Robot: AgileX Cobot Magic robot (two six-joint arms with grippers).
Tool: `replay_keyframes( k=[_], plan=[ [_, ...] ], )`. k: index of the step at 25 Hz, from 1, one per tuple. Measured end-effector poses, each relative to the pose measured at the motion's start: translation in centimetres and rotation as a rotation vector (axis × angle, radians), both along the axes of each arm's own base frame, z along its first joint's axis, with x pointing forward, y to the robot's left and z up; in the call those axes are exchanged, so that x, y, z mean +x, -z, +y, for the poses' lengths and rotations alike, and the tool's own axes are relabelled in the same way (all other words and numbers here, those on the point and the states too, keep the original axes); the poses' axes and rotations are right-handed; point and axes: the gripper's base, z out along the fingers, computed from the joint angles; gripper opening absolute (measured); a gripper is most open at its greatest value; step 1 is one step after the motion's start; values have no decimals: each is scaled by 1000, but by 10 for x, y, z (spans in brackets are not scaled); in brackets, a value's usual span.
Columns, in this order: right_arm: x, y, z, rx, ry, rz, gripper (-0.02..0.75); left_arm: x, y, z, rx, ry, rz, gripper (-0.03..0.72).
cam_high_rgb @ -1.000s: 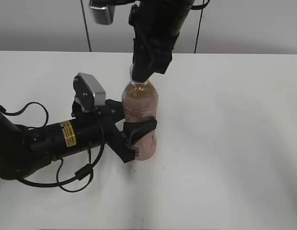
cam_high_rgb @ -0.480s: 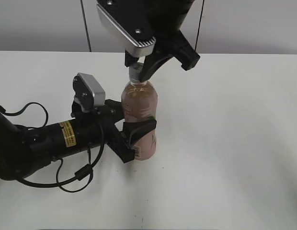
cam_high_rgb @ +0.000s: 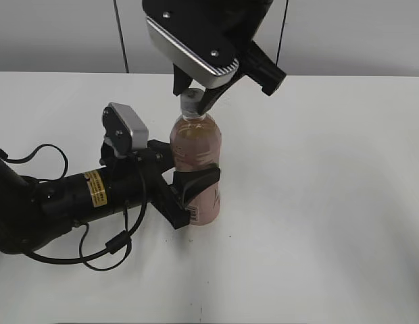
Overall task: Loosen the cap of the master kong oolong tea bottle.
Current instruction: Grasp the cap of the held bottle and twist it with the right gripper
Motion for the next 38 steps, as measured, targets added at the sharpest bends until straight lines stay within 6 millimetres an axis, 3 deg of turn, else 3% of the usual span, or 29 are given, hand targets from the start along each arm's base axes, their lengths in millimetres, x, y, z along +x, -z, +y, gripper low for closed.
replay_keyframes(
  k=[5, 7, 11, 17, 20, 24, 28, 32, 38],
  plan=[
    [-1, -1, 1, 39, 201, 101, 275, 0, 0, 0, 1, 3, -1, 382],
    [-2, -1, 3, 68, 288, 158, 330, 0, 0, 0, -1, 1, 0, 382],
    [-8, -6, 8, 127, 504, 300, 513, 1, 0, 0, -3, -6, 5, 382],
    [-8, -14, 6, 166, 862, 440, 566, 1, 0, 0, -4, -7, 6, 382],
    [-5, -30, 6, 242, 1164, 558, 567, 1, 0, 0, -5, -7, 7, 382],
    [2, -68, 2, 429, 1581, 677, 567, 1, 0, 0, -5, -8, 7, 382],
    [5, -84, -3, 549, 1818, 744, 567, 1, 0, 0, -4, -11, 8, 382],
    [7, -76, -3, 544, 1925, 786, 567, 1, 0, 0, -5, -11, 8, 382],
    [6, -35, -3, 392, 2018, 794, 568, 1, 0, 0, -5, -11, 9, 382]
  ],
)
